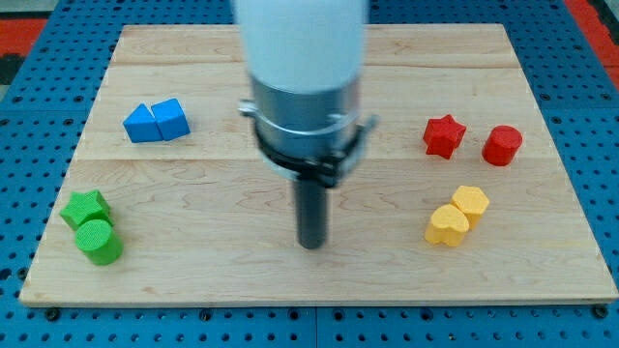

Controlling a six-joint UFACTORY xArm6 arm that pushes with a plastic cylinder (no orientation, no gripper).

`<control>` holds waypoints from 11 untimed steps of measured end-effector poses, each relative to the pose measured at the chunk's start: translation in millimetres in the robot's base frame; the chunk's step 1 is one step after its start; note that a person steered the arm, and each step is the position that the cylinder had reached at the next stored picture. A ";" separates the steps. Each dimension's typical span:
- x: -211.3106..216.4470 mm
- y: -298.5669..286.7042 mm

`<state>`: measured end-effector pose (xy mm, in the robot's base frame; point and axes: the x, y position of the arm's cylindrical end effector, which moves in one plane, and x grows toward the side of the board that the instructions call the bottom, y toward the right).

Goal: Move the yellow heart slightly to the top

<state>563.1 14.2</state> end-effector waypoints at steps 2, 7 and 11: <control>2.6 160.1; -85.6 23.7; -82.0 58.7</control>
